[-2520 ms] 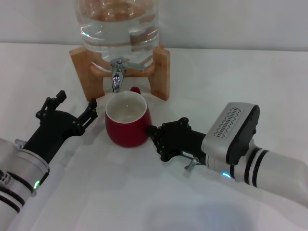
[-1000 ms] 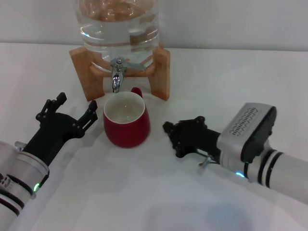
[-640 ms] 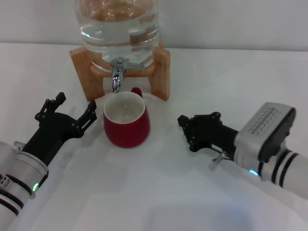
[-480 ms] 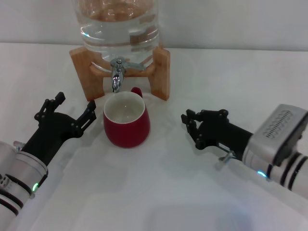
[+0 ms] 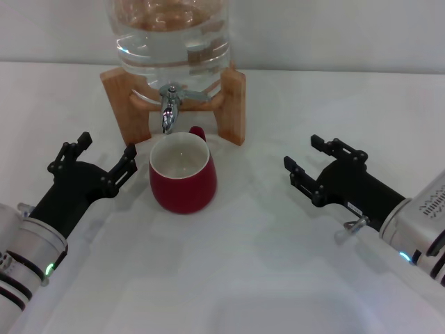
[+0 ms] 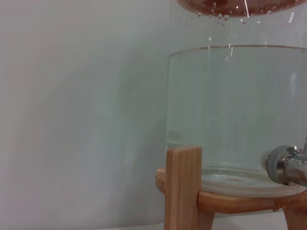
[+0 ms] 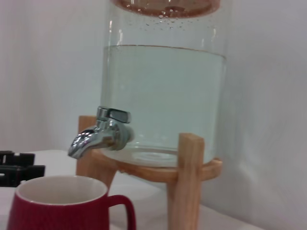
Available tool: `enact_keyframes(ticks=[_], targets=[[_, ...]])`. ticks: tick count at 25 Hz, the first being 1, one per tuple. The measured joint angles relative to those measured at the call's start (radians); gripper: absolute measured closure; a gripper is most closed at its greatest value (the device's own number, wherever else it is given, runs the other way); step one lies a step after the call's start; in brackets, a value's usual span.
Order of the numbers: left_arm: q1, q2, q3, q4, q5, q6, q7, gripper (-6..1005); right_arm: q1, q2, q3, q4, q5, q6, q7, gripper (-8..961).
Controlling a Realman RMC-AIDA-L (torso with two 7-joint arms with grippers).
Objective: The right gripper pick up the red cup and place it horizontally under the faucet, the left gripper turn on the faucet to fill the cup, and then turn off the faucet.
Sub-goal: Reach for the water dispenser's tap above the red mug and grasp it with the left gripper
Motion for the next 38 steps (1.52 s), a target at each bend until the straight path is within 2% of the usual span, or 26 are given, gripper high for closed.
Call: enact_keyframes(ticks=[6,11,14,32,38], targets=[[-0.001,0.0,0.0,-0.001,-0.002,0.011,0.0,113,-0.052,-0.001,0.049,-0.004,0.001,-0.063,-0.005,385],[-0.001,0.001,0.0,-0.002,-0.018,0.064,0.0,113,-0.1,-0.002,0.09,-0.011,0.001,-0.133,-0.005,147],[-0.006,0.002,0.0,-0.006,-0.022,0.101,0.0,113,-0.115,-0.001,0.097,-0.019,0.002,-0.157,-0.003,115],[0.003,0.003,0.0,-0.007,-0.02,0.288,0.0,113,-0.115,0.0,0.106,-0.024,0.018,-0.12,0.015,116],[-0.019,0.003,0.0,-0.006,-0.025,0.362,-0.006,113,-0.12,0.001,0.101,-0.024,0.017,-0.119,0.045,116]])
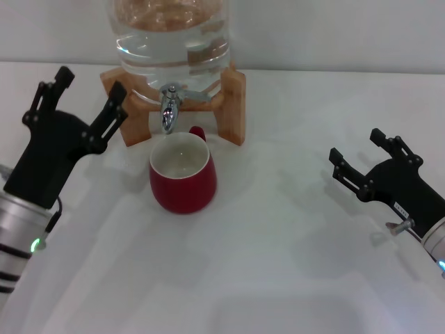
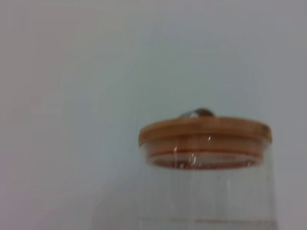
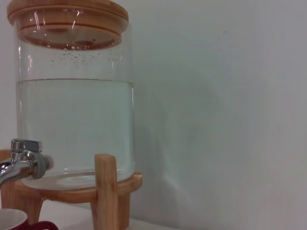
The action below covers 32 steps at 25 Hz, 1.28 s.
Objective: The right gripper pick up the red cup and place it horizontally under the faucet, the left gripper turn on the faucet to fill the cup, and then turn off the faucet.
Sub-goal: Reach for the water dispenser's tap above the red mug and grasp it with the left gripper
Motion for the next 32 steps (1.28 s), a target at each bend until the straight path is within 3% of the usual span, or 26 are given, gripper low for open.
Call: enact_keyframes(ticks=[9,17,32], targets=[[-0.072,0.002,0.0,-0.007,0.01,0.002,-0.054,113,-0.003,0.0,-0.003,0.0,0.0,0.004,0.001,117],[-0.085,0.004,0.001,-0.011,0.026,-0.022,-0.071,113,0.003,0.0,-0.004,0.0,0.0,0.007,0.001,118],[-0.007,0.004,0.002,-0.009,0.125,-0.063,-0.07,113,0.008,0.0,-0.004,-0.011,0.0,0.021,0.001,118]])
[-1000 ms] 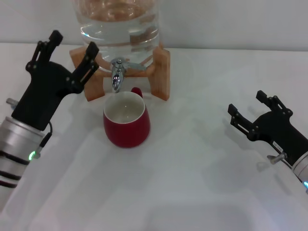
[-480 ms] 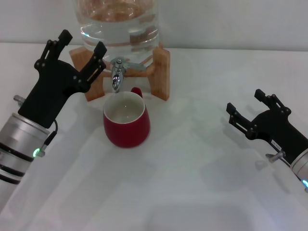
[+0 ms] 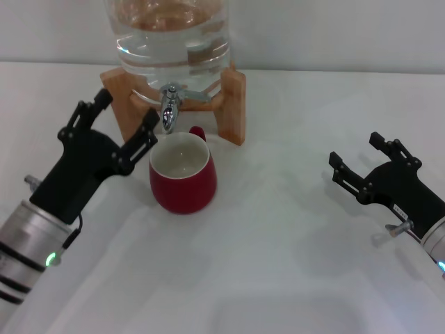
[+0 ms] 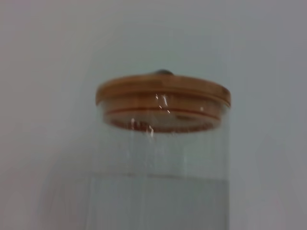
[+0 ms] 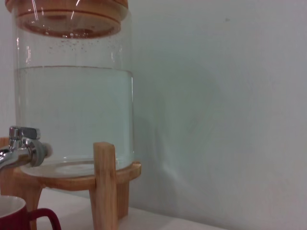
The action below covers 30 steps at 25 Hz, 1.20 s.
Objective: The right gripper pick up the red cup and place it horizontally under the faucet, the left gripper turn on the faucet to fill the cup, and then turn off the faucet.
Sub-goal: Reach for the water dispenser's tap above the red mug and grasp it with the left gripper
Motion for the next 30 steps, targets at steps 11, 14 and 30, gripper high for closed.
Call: enact_keyframes(ticks=[11,14,30], targets=[[0.014,0.007,0.0,-0.129,0.089,0.026,-0.139,113,-0.001,0.003,0.0,0.003,-0.001,0.041,0.0,119],[-0.005,0.004,0.0,-0.169,0.1,0.035,-0.159,113,-0.004,0.003,0.0,0.006,0.0,0.042,0.0,119],[-0.14,-0.001,0.0,-0.46,0.194,0.107,-0.421,113,0.012,0.003,0.005,0.008,0.024,0.066,0.002,120]])
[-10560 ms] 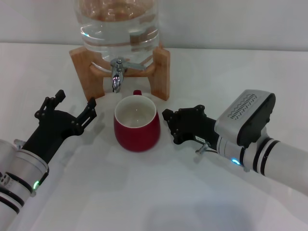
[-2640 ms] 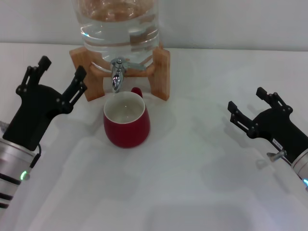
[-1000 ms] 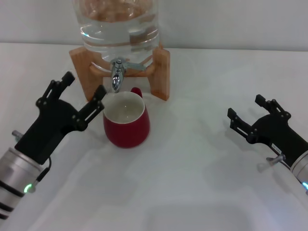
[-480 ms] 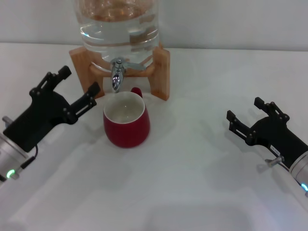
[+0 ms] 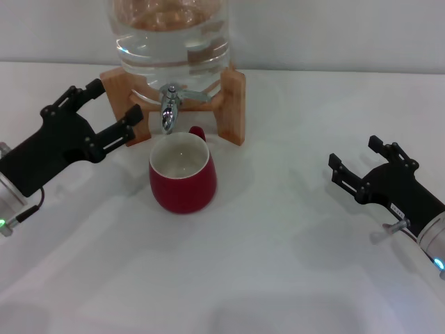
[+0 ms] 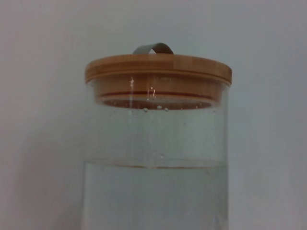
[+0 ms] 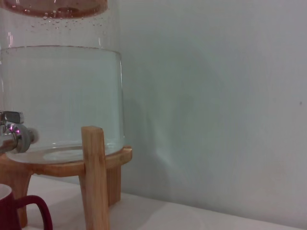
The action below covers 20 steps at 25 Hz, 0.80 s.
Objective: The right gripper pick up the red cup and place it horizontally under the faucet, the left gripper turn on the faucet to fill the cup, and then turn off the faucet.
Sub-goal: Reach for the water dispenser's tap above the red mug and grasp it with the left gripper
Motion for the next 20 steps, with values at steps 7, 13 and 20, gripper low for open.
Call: enact_keyframes(ticks=[7,13,20], targets=[[-0.009,0.0,0.0,-0.092,0.013,0.069,-0.098,113,0.009,0.0,0.002,-0.001,0.001,0.009,0.0,121],[-0.028,-0.001,0.0,-0.183,0.049,0.113,-0.228,113,0.02,0.0,-0.001,0.001,0.001,0.027,0.0,121],[-0.075,-0.001,0.002,-0.35,0.128,0.208,-0.383,113,0.026,0.0,-0.002,0.003,0.0,0.027,0.0,120]])
